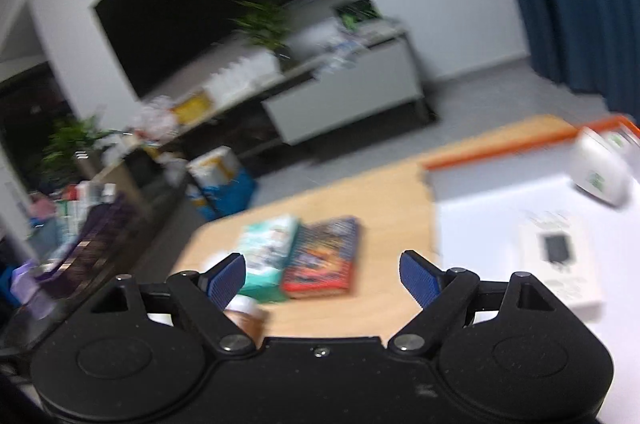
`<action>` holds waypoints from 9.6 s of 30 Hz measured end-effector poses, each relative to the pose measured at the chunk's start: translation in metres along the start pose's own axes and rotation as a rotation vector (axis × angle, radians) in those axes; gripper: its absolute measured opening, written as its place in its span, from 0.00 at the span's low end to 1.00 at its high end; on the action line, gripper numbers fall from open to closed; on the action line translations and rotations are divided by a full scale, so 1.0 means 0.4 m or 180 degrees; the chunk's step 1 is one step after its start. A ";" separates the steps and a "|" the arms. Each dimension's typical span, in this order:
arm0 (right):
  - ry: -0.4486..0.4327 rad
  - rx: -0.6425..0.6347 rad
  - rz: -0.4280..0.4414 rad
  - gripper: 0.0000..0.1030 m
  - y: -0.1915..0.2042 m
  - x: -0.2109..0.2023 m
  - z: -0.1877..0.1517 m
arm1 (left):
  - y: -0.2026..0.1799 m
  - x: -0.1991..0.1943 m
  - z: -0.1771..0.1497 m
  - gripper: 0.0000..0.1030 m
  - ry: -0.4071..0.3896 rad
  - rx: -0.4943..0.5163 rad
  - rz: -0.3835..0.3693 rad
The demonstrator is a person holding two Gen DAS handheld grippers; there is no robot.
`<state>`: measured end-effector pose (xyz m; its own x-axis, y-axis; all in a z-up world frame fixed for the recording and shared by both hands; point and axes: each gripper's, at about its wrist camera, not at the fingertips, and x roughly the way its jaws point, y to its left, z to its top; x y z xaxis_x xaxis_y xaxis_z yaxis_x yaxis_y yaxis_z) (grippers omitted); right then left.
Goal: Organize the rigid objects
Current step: 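Move both tools back over the table toward the remaining items, then grasp the clear glass bottle with left tool while right tool grasps the diffuser bottle, then carry the bottle in left tool while right tool carries the diffuser toward the orange-rimmed box, then hold the bottle over the box with left tool while right tool holds the diffuser beside it, then release the glass bottle from left tool while right tool drops the diffuser into the box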
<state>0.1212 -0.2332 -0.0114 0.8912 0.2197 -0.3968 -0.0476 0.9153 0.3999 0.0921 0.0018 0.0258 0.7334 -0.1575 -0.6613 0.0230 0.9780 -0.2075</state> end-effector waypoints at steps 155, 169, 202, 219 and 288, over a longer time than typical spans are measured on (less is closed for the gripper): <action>0.0173 -0.0137 -0.1491 0.44 -0.262 -0.356 0.070 | -0.562 0.004 -0.146 0.48 -0.0037 0.1104 -0.1155; 0.0238 -0.0217 -0.1480 0.44 -0.253 -0.337 0.070 | -0.556 0.012 -0.150 0.48 -0.0016 0.1072 -0.1144; 0.0318 -0.0257 -0.1463 0.44 -0.257 -0.311 0.069 | -0.554 0.031 -0.159 0.48 0.0023 0.1081 -0.1158; 0.0328 -0.0258 -0.1465 0.44 -0.260 -0.305 0.065 | -0.554 0.036 -0.166 0.48 0.0038 0.1100 -0.1163; -0.0113 -0.0177 -0.1480 0.78 -0.319 -0.283 0.161 | -0.604 0.136 -0.189 0.56 0.0445 0.1258 -0.1339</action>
<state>0.0554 -0.3967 0.0359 0.8386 -0.2288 -0.4944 0.3372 0.9308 0.1412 0.0753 -0.2533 -0.0145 0.5107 -0.5331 -0.6746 0.5632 0.8002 -0.2060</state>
